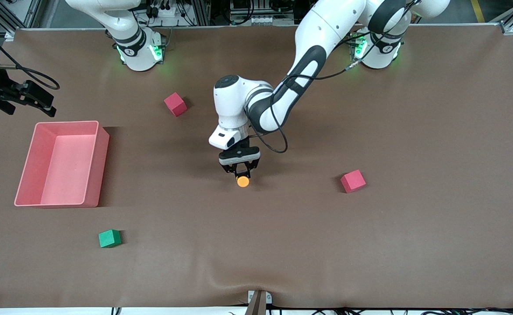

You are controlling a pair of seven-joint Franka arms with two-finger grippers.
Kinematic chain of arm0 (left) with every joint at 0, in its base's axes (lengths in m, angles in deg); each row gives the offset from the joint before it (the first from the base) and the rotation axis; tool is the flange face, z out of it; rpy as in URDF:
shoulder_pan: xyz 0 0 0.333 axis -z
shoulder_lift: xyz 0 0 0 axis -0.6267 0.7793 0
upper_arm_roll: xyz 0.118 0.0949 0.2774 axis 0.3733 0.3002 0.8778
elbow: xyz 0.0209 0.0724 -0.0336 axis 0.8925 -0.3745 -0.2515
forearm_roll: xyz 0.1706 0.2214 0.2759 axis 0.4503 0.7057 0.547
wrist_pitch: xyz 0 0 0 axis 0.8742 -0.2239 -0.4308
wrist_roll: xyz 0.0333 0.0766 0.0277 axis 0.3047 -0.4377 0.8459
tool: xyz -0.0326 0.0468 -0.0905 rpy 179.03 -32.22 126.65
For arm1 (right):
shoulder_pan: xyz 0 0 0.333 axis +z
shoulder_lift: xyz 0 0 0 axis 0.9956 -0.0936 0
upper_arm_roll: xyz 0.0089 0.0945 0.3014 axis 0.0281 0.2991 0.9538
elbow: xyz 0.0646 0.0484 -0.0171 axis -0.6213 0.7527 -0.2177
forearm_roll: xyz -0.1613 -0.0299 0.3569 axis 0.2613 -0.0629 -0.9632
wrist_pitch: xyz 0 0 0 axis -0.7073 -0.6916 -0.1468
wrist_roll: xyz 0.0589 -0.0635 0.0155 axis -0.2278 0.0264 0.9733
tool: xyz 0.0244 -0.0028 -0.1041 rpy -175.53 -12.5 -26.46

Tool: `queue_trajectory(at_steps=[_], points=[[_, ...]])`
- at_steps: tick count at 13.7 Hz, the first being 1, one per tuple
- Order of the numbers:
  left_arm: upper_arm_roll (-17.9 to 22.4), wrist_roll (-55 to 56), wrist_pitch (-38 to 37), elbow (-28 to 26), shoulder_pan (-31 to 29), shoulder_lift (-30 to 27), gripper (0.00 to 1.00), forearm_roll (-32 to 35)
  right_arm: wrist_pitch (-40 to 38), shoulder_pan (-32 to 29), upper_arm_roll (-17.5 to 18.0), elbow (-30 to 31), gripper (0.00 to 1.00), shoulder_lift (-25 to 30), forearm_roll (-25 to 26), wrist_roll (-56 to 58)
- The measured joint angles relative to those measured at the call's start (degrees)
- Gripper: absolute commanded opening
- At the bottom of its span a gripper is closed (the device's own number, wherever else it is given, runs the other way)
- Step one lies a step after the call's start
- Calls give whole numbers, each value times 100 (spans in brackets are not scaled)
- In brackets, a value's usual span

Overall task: Place and upright button with both arms
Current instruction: 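Turn the button cap-up with the left gripper and move it toward mid-table, then lower the button upright onto the table with the left gripper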

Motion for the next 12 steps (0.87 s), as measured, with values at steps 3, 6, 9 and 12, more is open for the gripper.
queue_trajectory(at_steps=[3, 6, 9, 12], points=[[3, 12, 182, 0, 16, 65, 0, 668, -5, 0, -1, 0, 100, -1, 0, 0], [1, 339, 199, 0, 117, 81, 0, 1741, -68, 0, -9, 2, 100, -4, 0, 0], [1, 1014, 336, -2, 152, 91, 0, 2670, -92, 0, -9, 2, 100, -5, 0, 0], [-2, 1919, 399, -26, 263, 118, 0, 3420, -94, 0, -9, 2, 100, -6, 0, 0]])
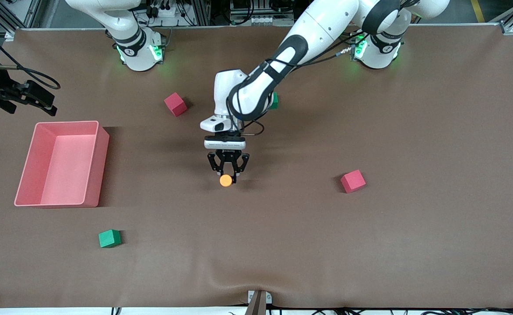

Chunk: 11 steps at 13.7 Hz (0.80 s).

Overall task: Place and upright button with both arms
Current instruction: 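Lower the button upright onto the table with the left gripper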

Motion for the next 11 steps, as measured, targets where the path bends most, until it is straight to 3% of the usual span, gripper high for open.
queue_trajectory(at_steps=[4, 11], points=[[9, 1692, -87, -94, 151, 223, 0, 1732, 0, 0, 0, 0, 100, 0, 0, 0], [169, 2017, -280, -251, 160, 367, 0, 2277, -2, 0, 0, 0, 100, -1, 0, 0]])
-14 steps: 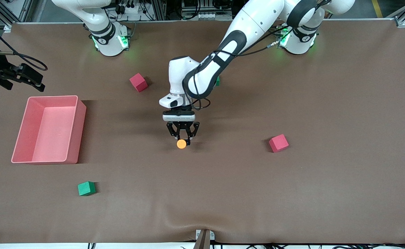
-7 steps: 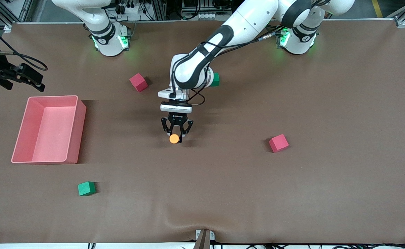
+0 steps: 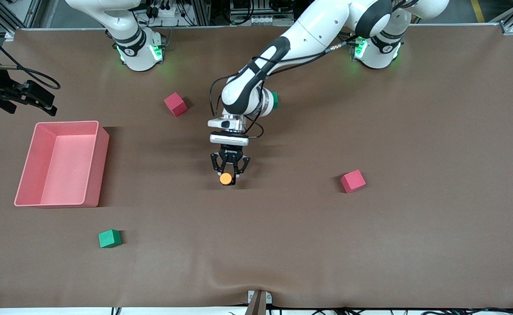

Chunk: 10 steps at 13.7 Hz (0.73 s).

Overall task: Place and upright button with both arms
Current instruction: 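Lower the button upright onto the table with the left gripper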

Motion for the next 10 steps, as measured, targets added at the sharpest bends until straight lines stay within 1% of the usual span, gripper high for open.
queue_trajectory(at_steps=[5, 10], points=[[13, 89, -131, -57, 49, 77, 0, 114, -12, 0, 1, 0, 100, -1, 0, 0], [39, 232, -422, -106, 122, 355, 0, 299, -35, 0, 1, 0, 100, -2, 0, 0]])
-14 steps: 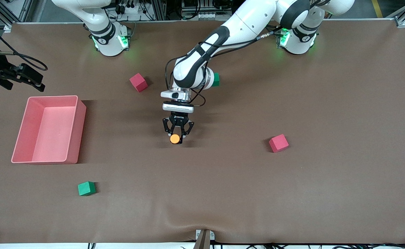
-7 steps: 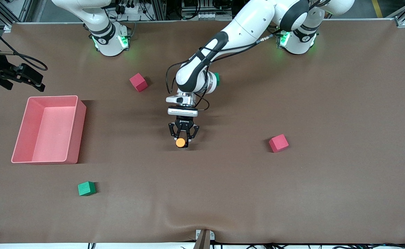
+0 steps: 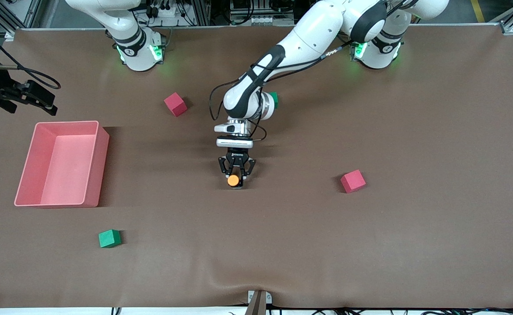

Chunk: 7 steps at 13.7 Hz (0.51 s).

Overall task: Place and upright button with both arms
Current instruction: 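Lower the button upright onto the table with the left gripper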

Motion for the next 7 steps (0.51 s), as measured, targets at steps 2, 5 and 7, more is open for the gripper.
queue_trajectory(at_steps=[2, 5, 7], points=[[9, 3, -48, -8, 34, 25, 0, 22, -2, 0, 0, 0, 100, 0, 0, 0], [15, 3, -50, -12, 51, 33, 0, 29, -2, 0, 0, 0, 100, 0, 0, 0], [16, 9, -51, -17, 51, 67, 14, 29, -7, 0, 0, 0, 100, -1, 0, 0]])
